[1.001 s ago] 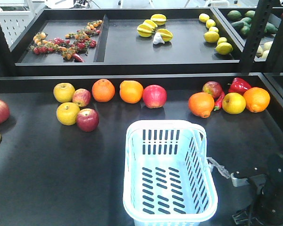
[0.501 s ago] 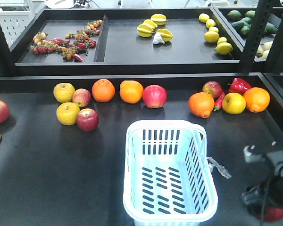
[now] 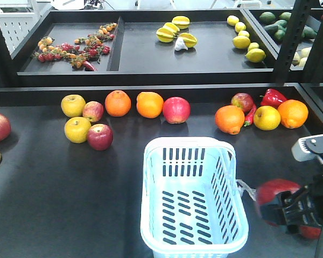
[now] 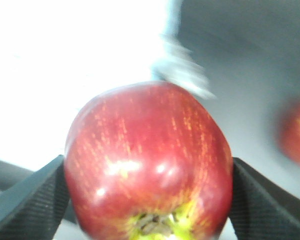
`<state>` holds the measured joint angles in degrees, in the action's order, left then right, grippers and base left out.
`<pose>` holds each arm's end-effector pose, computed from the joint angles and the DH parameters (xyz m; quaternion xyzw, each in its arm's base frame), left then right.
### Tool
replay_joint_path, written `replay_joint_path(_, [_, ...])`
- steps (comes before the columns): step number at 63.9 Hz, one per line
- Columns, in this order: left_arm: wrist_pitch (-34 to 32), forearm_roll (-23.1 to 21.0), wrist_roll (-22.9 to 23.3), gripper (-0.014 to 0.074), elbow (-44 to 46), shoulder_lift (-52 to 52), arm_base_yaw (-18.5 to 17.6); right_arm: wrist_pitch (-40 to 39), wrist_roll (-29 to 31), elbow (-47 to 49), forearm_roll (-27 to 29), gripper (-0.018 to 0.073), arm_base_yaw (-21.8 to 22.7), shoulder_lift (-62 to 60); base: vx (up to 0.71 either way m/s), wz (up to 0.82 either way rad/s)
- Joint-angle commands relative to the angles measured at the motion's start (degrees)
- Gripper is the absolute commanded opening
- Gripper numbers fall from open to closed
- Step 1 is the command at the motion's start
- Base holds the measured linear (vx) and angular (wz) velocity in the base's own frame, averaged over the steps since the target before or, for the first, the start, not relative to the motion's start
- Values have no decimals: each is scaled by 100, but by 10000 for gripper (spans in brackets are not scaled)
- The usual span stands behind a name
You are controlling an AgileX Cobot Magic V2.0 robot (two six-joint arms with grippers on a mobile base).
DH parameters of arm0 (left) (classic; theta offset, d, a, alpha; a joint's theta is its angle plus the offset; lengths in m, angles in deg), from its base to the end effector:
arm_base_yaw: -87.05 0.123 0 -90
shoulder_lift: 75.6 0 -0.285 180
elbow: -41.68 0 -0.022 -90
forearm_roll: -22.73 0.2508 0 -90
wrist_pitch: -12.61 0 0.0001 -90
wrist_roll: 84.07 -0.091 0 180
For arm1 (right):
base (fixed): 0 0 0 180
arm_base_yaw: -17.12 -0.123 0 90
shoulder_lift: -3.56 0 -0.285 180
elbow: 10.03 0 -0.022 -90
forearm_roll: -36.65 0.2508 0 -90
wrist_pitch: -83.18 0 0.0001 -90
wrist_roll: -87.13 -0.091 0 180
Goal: Pick three apples into basket with both arms
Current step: 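Lift the red apple and move it over the basket with the right gripper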
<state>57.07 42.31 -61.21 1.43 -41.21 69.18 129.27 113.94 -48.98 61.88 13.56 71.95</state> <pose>0.0821 -0.0040 0.3308 0.0072 0.8506 -0.0199 0.5253 0.1814 0.0393 0.2588 -0.1414 0.9457 0.1389 0.2575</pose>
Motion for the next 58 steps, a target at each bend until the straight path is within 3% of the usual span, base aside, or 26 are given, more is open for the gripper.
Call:
replay_joint_path(1, [-340,85,75,593,138,30,8,-186,1117,143,1077,246,8,-72,0,0])
replay_joint_path(16, [-340,85,75,593,138,30,8,-181,2872,143,2658,246,8,273,0,0])
replay_joint_path(22, [-340,85,75,593,138,30,8,-175,3294,143,2979,246,-43,554,0,0])
replay_joint_path(29, [-340,85,75,593,138,30,8,-398,3662,143,3032,246,-460,948,0,0])
replay_joint_path(43, [-334,85,75,593,138,30,8,-1680,3736,143,3032,256,-1396,1643,0,0])
replay_joint_path(58, [-328,85,75,593,138,30,8,-1956,3685,143,3049,416,-1538,1849,0,0])
